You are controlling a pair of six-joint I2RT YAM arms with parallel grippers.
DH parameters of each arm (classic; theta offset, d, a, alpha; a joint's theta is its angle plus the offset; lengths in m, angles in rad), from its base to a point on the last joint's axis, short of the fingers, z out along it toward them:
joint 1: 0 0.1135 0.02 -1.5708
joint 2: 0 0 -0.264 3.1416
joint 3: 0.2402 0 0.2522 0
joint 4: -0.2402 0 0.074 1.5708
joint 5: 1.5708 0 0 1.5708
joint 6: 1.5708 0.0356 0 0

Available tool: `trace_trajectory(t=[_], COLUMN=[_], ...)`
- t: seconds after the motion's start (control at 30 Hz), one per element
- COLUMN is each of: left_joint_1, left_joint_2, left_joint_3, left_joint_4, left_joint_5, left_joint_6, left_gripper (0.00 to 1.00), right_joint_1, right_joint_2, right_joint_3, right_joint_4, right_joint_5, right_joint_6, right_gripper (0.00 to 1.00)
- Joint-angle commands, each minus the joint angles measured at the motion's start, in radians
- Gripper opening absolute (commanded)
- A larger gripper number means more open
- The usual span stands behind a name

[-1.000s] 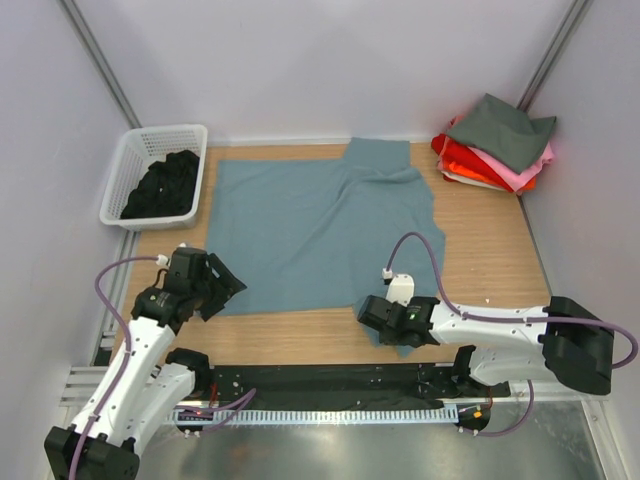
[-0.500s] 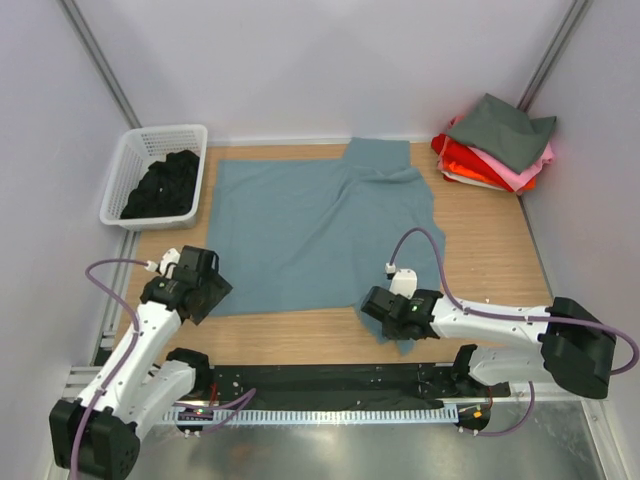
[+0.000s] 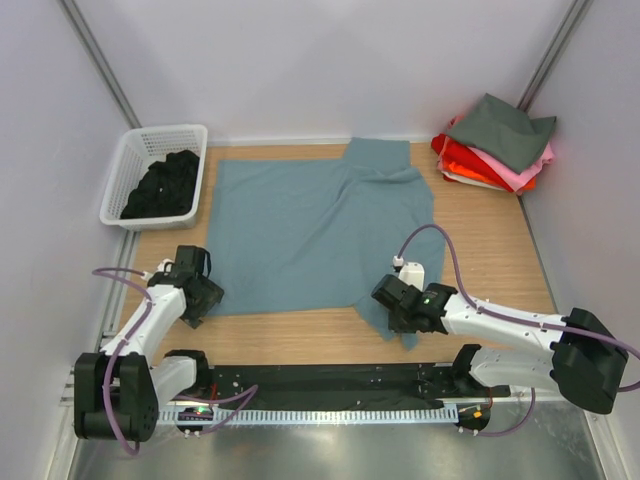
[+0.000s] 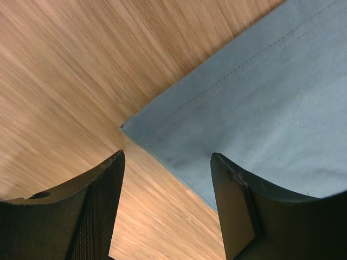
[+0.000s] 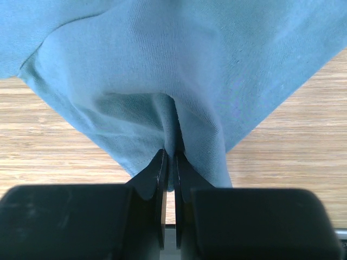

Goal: Fold and stack the t-shirts
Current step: Fold the tshirt

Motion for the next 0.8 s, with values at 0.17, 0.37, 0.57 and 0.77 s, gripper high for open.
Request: trace_trajectory(t=[0.17,0.37,0.57,0.77], left_joint_1=[0.007,0.007,0.019,0.024], left_joint_2=[0.002,0.024,0.064,0.041], left_joint_3=[-0.035,-0.040,-0.046,-0.034], left_joint_4=[0.090,0.107,0.140,0.138], left_joint_5=[-0.032,-0.042,-0.018,0.013], left_joint_6=[0.014,0.017,0.033,0.065], left_gripper=[0.57,0.48,0.19,0.00], right_joint_1=[-0.017,-0.017,-0.017,-0.017], right_joint_2=[0.000,-0.016,-0.036,-0.066], right_joint_3=[0.010,0.006,0.007,0.023], right_joint_4=[0.015,-0.004,-0.027,-0.071], right_joint_5=[-0.018,-0.025,-0.026,-0.021], right_joint_6=[-0.045,-0.028,-0.007,0.024], right_gripper=[0.04,0.03,0.01,0.02])
